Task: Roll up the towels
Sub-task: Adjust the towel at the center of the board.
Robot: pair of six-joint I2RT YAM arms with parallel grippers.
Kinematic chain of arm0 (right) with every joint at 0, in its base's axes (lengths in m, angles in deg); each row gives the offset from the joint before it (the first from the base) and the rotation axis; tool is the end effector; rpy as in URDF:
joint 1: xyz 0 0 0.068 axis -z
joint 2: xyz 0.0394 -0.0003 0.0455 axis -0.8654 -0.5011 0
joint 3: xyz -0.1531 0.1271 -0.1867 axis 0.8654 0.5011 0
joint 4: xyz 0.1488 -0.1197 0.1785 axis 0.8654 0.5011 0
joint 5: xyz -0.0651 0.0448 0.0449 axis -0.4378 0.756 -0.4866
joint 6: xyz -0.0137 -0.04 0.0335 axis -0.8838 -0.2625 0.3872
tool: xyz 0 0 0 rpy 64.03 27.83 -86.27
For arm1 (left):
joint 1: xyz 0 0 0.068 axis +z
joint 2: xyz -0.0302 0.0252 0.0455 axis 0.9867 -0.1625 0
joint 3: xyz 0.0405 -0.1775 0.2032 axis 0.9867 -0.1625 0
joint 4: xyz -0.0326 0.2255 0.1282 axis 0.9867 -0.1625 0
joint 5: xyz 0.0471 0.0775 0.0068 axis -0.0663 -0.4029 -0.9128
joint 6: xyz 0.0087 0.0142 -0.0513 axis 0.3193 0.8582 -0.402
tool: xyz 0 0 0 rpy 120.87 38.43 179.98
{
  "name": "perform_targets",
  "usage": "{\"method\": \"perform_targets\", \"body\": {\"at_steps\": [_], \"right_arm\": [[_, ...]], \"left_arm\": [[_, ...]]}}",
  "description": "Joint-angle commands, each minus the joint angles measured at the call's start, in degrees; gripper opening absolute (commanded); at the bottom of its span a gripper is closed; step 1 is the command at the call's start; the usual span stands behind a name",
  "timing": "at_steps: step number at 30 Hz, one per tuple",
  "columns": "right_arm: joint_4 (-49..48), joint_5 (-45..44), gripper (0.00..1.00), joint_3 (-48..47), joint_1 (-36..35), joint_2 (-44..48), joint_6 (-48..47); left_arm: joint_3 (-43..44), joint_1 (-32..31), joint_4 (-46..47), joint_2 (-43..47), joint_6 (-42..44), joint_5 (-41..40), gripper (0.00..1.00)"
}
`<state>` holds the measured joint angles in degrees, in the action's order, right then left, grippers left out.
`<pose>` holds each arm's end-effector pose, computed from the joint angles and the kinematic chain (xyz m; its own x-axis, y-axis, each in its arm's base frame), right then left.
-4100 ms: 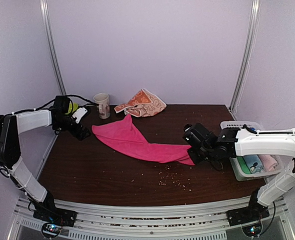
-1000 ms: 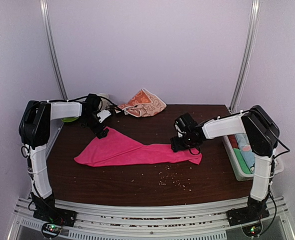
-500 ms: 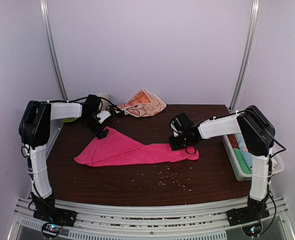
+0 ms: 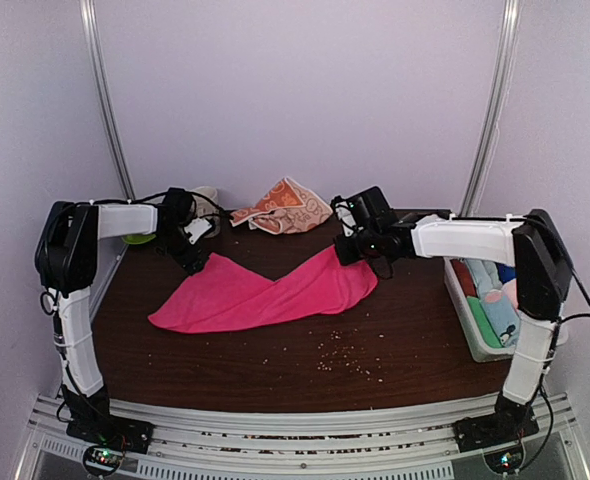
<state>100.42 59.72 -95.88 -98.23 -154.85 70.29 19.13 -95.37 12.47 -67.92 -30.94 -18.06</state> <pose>0.3452 0.2695 0.2304 -0.5827 -0.2830 -0.7618 -0.5006 0.8635 0.0621 0.4253 -0.1067 0.1721 -0.7204 0.5529 -0.4187 0.4722 0.8332 0.2878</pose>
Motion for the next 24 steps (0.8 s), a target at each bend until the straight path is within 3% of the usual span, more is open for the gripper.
{"method": "perform_targets", "body": {"at_steps": [1,5,8,13,17,22,24], "right_arm": [[-0.2,-1.7,0.00,12.1,-5.1,13.3,-2.6],[0.2,-4.0,0.00,26.9,-13.3,24.6,0.4],[2.2,-5.5,0.03,32.9,-18.2,30.7,5.7],[9.6,-7.8,0.39,36.3,-21.8,33.8,12.2],[8.7,-8.6,0.60,37.7,-22.0,37.2,14.4],[5.8,-7.2,0.74,38.6,-20.4,40.4,16.7],[6.7,-8.1,0.75,39.2,-17.6,40.5,20.5]], "left_arm": [[0.0,0.3,1.8,0.1,-1.0,-0.8,0.98],[-0.7,1.2,2.2,0.8,-1.2,-0.5,0.98],[-1.4,1.7,2.2,1.2,-1.0,-0.5,0.98],[-1.9,1.8,1.5,1.5,-0.7,-0.3,0.98],[-1.3,1.7,0.6,1.9,-0.8,0.1,0.98],[0.4,1.7,-0.2,1.4,-0.6,0.2,0.98],[1.7,1.8,-0.5,0.7,-0.6,0.5,0.98]]}}
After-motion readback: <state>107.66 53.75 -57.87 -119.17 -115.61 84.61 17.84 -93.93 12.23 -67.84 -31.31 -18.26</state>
